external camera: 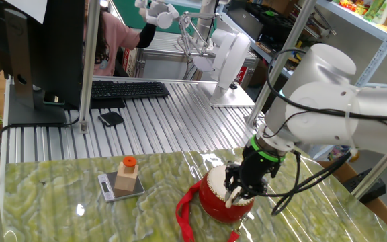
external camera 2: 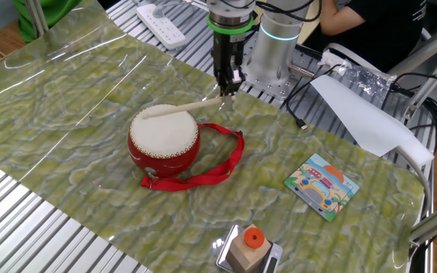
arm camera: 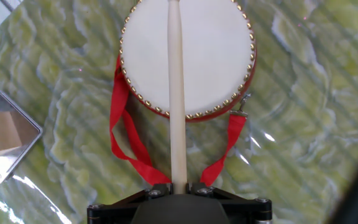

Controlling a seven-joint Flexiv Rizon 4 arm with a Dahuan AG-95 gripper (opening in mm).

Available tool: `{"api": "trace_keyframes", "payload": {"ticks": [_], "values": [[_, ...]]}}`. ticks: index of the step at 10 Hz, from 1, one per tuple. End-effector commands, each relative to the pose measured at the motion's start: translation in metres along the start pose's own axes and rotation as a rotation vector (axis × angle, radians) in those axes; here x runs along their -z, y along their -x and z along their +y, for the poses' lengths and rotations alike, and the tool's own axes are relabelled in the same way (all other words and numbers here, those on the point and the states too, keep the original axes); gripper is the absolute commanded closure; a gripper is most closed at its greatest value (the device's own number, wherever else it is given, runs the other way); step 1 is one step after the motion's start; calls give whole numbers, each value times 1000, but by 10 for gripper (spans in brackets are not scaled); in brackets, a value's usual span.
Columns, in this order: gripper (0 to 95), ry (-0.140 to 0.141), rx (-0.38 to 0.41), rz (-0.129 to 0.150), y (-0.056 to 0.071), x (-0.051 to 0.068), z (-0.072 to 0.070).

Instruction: Play the drum

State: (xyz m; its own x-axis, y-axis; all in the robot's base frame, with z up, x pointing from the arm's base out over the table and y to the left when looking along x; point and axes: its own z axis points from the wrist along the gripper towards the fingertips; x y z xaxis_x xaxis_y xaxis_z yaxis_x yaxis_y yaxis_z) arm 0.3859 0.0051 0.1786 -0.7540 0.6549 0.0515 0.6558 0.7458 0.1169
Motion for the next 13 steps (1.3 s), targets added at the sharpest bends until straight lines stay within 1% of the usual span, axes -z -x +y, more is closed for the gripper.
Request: {"api": "trace_keyframes", "payload": {"ticks": [1,2,3,4,5,7,8,9,11,13], "values": [[950,0,-51,3,14,-3,-6],[950,3,-74,5,21,-3,-9],[950,2,-84,8,24,-3,-10],[950,10,-174,25,29,-4,-10],[950,22,-213,35,29,-6,-8],[950,24,-237,23,29,-15,-3],[950,17,-233,15,29,-20,0],[950,15,-232,14,29,-23,2],[950,22,-235,24,29,-27,4],[950,23,-232,24,29,-29,5]]}}
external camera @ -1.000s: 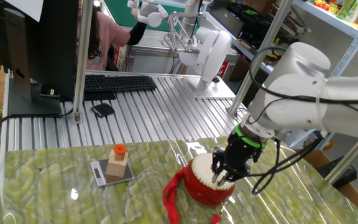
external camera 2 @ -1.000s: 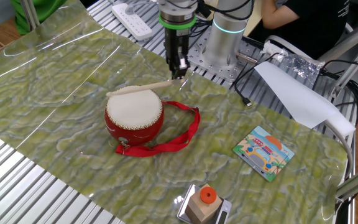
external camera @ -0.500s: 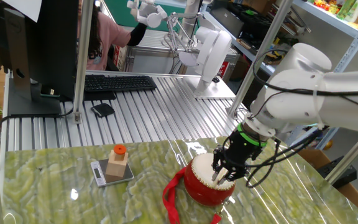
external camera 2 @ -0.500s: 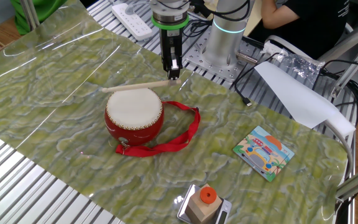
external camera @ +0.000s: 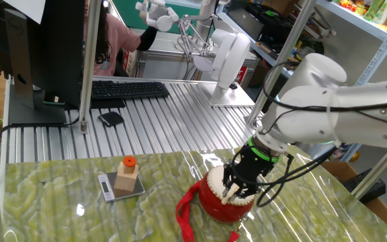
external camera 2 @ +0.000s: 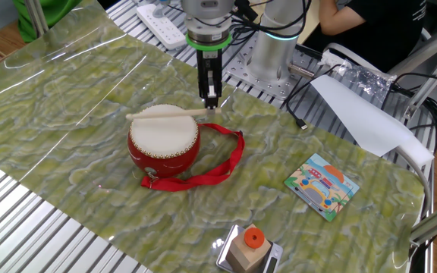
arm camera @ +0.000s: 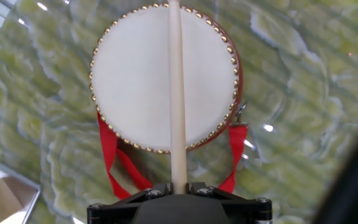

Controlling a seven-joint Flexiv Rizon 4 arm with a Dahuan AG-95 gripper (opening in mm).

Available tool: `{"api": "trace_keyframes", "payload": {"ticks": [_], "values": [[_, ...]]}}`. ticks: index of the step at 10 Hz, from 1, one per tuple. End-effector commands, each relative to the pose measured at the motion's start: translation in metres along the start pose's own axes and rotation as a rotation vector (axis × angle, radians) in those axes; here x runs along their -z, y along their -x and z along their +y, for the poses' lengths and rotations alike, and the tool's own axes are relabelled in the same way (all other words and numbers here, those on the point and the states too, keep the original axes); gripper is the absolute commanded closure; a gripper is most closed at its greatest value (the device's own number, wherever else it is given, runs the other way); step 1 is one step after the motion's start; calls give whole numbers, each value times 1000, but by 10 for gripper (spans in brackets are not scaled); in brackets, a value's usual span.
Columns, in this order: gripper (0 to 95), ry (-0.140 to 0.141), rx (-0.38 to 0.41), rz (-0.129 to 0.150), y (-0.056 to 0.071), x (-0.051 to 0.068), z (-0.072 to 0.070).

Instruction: Play the drum

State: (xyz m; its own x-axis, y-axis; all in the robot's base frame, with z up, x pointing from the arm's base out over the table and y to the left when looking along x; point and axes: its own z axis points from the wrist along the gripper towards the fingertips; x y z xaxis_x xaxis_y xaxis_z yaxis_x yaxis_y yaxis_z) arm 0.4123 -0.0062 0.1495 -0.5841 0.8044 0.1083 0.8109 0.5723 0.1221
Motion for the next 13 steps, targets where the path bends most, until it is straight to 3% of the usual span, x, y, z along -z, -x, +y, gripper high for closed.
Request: {"api": "trace_keyframes", "payload": {"ticks": [1,5,8,13], "values": [[950,0,0,-8,0,-3,1],[950,3,-8,-30,-1,-9,4],[950,3,-15,-84,-2,-11,5],[950,2,-16,-94,-2,-18,7]]}}
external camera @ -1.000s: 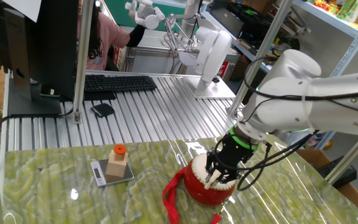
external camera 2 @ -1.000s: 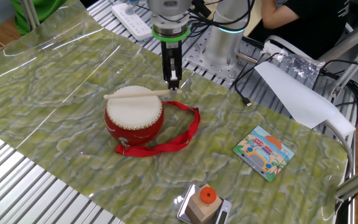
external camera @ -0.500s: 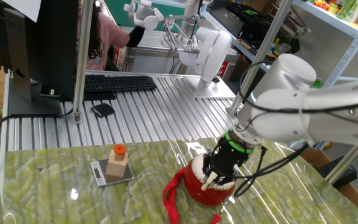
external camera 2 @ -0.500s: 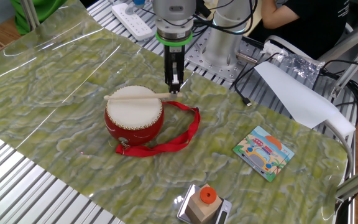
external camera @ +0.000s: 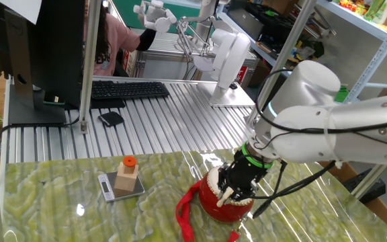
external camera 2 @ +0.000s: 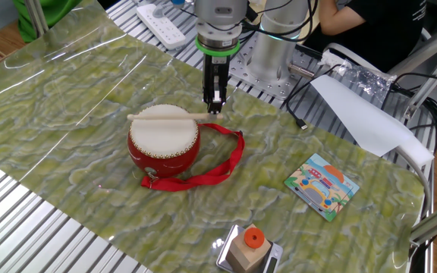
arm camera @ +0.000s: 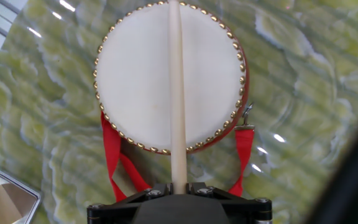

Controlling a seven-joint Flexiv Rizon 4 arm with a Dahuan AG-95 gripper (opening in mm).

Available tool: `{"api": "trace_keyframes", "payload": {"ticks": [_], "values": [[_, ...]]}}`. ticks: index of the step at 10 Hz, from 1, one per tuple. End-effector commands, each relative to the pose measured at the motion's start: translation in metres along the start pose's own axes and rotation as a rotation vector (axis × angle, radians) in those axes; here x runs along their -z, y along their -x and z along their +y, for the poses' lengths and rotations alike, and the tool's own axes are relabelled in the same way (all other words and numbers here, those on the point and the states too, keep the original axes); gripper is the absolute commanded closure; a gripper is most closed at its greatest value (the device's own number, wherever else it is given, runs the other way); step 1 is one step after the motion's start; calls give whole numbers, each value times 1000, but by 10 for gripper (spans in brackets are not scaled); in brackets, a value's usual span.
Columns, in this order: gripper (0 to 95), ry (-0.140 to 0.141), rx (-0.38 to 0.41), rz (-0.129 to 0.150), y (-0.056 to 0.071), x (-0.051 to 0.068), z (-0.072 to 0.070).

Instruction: Play the drum

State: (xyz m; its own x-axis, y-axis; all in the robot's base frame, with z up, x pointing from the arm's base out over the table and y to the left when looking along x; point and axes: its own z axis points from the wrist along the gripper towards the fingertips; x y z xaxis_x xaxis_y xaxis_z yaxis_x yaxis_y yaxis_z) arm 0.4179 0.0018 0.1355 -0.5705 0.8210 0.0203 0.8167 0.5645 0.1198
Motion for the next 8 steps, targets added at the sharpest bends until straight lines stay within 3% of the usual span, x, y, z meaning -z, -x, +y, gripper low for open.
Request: {"api": "trace_keyframes", "payload": {"ticks": [1,8], "values": [[950,4,-5,-7,-1,-4,0],[950,3,-3,-1,0,-10,2]]}}
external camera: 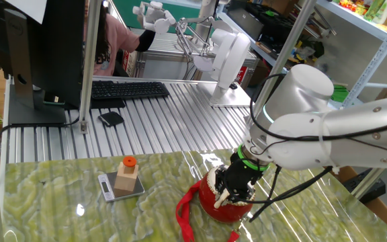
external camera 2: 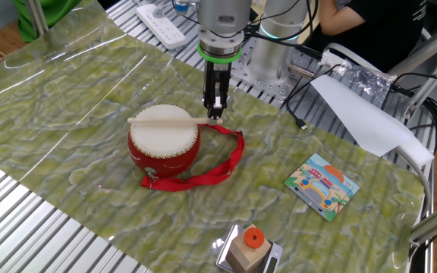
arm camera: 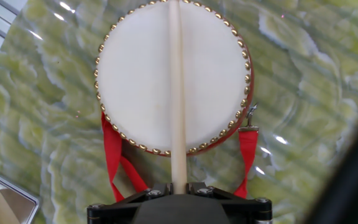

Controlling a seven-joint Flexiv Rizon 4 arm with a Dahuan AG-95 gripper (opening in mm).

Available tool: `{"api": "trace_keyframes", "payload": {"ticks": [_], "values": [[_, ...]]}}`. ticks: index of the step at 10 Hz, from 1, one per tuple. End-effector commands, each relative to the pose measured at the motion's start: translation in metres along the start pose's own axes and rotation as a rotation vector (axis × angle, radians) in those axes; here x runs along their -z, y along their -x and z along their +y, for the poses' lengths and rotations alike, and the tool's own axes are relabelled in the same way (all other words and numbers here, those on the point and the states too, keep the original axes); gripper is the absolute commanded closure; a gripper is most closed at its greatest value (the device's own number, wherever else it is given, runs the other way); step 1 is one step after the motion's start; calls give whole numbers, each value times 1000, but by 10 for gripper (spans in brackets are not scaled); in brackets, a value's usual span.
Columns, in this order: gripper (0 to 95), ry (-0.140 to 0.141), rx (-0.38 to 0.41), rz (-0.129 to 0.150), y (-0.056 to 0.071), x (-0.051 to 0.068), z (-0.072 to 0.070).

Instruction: Play the drum

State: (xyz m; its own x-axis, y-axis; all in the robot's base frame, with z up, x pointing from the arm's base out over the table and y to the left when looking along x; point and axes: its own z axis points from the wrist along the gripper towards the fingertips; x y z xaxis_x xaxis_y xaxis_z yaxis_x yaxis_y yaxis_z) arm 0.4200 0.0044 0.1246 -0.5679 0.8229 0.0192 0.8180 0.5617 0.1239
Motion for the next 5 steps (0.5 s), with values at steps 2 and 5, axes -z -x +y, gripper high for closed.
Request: {"api": "trace_keyframes", "payload": {"ticks": [2,5], "values": [[950,-1,1,0,2,1,1],[950,0,-5,0,3,-1,1]]}}
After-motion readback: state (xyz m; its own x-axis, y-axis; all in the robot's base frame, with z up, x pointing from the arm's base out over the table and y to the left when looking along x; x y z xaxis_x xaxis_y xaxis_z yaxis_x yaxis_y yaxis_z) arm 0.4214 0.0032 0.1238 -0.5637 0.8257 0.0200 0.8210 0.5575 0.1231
